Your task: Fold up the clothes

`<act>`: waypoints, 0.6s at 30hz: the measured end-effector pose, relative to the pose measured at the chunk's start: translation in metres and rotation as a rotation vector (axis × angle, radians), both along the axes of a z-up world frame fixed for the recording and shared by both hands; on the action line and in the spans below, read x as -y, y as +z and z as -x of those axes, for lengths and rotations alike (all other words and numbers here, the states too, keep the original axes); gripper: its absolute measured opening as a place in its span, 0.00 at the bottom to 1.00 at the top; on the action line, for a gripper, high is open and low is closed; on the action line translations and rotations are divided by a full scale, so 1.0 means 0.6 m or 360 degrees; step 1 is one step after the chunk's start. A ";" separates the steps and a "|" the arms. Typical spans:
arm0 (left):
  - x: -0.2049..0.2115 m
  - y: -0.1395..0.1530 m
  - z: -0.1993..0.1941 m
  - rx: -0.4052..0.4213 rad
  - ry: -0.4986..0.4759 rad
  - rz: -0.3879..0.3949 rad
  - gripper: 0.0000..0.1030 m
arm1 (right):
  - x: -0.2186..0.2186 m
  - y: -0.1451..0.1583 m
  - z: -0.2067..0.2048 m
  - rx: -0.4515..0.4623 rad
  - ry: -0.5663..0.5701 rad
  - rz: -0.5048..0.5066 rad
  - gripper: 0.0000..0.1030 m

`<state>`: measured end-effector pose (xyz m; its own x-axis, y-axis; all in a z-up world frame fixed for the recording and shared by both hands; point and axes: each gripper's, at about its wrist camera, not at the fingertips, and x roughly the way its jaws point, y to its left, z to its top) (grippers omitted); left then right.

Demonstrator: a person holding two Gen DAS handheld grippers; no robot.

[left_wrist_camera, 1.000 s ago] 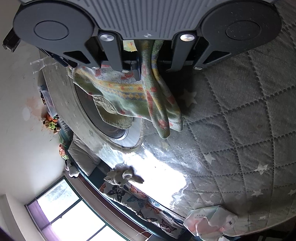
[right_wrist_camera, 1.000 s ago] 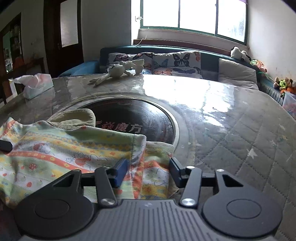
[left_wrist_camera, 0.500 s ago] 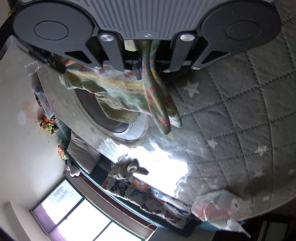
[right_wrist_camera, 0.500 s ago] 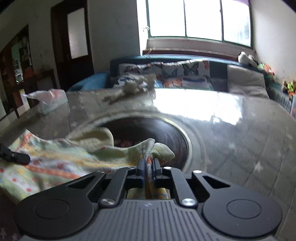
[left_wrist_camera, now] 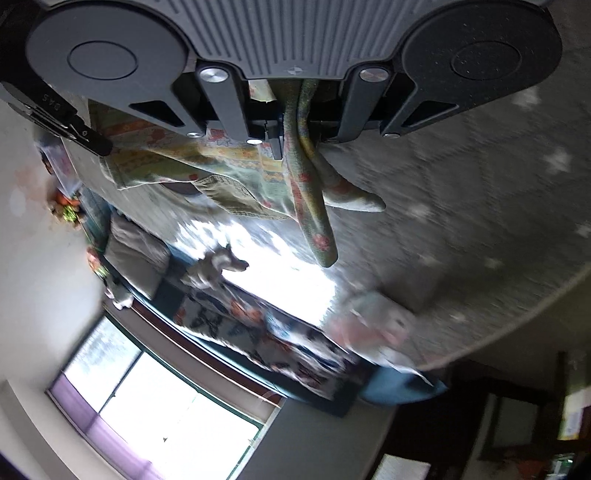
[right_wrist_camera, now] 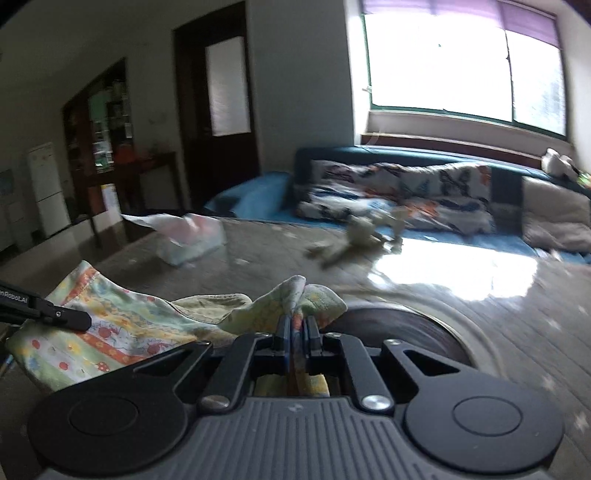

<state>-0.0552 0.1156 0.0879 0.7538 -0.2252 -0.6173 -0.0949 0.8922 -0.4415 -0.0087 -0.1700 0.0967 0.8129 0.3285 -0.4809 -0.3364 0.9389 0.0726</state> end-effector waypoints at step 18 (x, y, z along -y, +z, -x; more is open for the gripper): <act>-0.161 -0.009 0.022 -0.0048 0.0371 -0.0118 0.10 | -0.221 -0.016 -0.093 -0.0052 0.0313 0.0027 0.06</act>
